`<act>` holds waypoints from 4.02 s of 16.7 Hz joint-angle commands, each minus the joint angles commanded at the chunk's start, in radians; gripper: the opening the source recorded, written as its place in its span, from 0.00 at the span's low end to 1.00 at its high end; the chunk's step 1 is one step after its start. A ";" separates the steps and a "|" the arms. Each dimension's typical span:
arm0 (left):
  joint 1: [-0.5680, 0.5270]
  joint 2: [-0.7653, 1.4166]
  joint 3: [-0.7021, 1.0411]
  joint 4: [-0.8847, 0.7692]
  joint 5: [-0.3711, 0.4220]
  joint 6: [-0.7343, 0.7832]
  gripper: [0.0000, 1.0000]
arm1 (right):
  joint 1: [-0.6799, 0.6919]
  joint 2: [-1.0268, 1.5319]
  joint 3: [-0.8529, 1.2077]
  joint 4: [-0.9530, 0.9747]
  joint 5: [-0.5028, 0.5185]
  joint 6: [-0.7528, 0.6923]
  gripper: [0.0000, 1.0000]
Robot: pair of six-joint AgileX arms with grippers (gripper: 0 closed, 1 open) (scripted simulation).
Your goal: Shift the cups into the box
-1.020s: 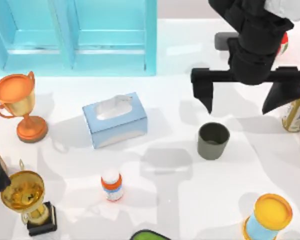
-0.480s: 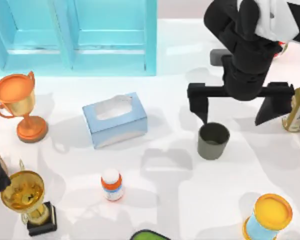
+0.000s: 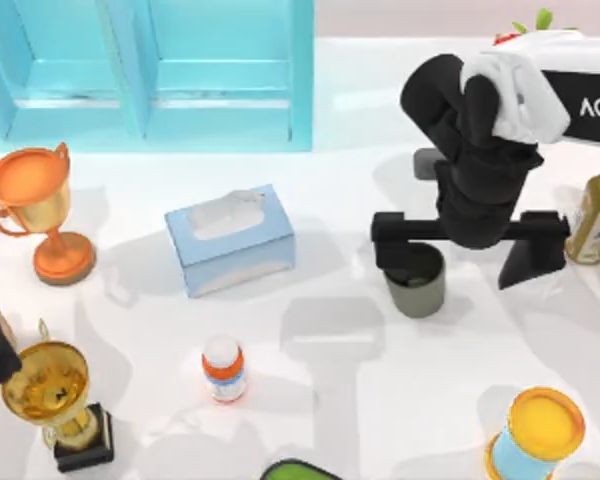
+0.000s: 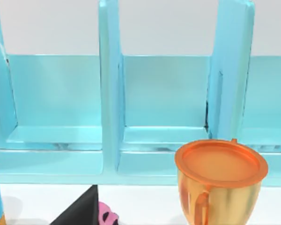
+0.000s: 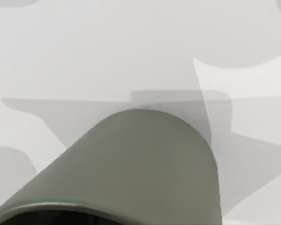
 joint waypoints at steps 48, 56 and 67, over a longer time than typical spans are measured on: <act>0.000 0.000 0.000 0.000 0.000 0.000 1.00 | -0.395 -0.304 0.073 -0.364 -0.018 -0.417 0.00; 0.000 0.000 0.000 0.000 0.000 0.000 1.00 | -0.920 -0.297 0.151 -0.382 0.013 -0.932 0.00; 0.000 0.000 0.000 0.000 0.000 0.000 1.00 | -0.984 -0.279 0.114 -0.329 0.028 -0.993 0.00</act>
